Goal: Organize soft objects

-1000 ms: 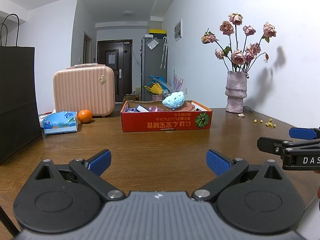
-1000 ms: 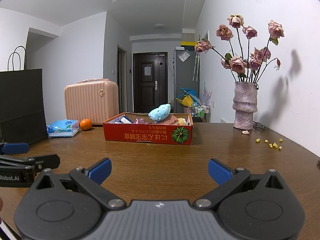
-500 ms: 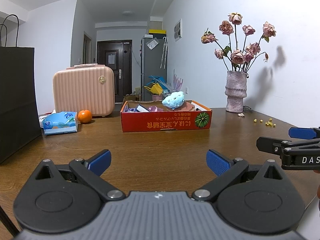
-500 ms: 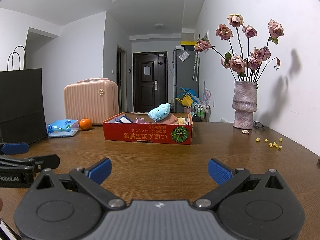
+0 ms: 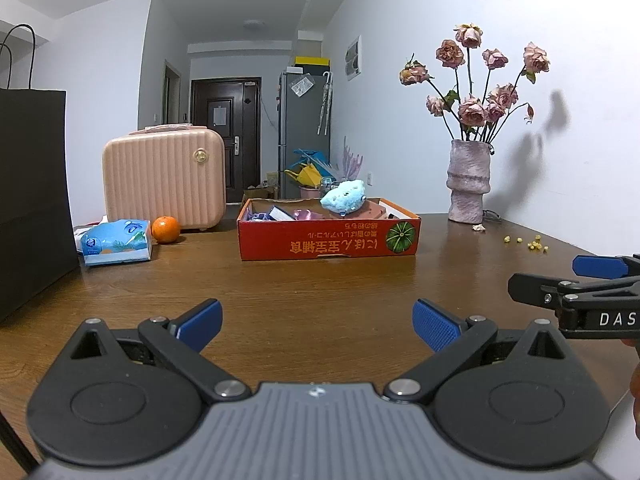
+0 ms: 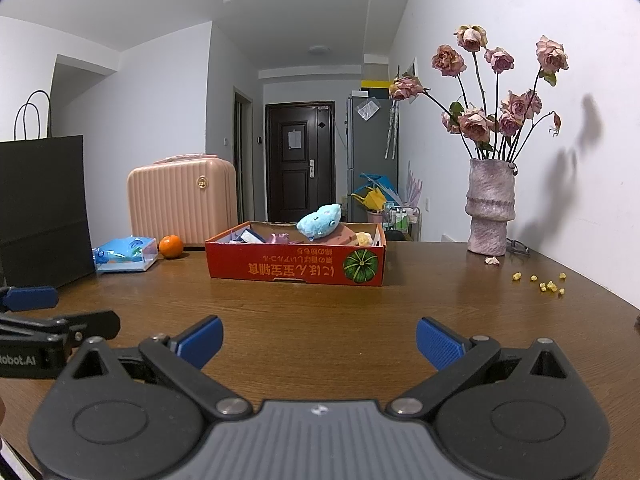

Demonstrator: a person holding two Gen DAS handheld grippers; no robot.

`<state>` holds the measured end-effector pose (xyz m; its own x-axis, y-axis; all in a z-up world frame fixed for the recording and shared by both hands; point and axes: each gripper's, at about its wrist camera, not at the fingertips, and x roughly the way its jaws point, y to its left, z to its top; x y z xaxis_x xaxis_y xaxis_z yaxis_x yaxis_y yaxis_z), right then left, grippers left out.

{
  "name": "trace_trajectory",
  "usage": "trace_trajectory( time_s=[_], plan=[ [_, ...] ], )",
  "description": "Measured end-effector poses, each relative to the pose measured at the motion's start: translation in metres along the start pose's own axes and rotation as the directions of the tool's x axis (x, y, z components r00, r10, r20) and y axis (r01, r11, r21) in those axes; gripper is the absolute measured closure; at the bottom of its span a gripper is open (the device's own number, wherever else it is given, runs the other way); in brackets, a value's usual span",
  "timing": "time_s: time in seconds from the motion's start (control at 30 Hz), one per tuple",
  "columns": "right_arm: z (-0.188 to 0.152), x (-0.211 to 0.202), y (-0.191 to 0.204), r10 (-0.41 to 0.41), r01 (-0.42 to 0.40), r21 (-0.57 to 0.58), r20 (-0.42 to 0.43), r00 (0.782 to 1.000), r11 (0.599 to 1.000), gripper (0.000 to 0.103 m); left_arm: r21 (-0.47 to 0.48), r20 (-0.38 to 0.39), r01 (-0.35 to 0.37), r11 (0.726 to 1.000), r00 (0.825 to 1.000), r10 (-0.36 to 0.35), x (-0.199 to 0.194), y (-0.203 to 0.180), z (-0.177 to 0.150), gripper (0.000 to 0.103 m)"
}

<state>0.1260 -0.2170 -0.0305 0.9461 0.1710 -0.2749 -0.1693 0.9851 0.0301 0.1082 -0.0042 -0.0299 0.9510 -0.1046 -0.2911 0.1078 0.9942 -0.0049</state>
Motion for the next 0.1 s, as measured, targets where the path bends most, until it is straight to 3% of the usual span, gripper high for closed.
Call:
trace_trajectory(
  time_s=[0.1],
  plan=[
    [-0.0015, 0.0002, 0.0004, 0.001, -0.001, 0.000, -0.001, 1.000, 1.000, 0.000, 0.000, 0.000, 0.000, 1.000, 1.000, 0.000, 0.0001, 0.0000, 0.0000, 0.000]
  ],
)
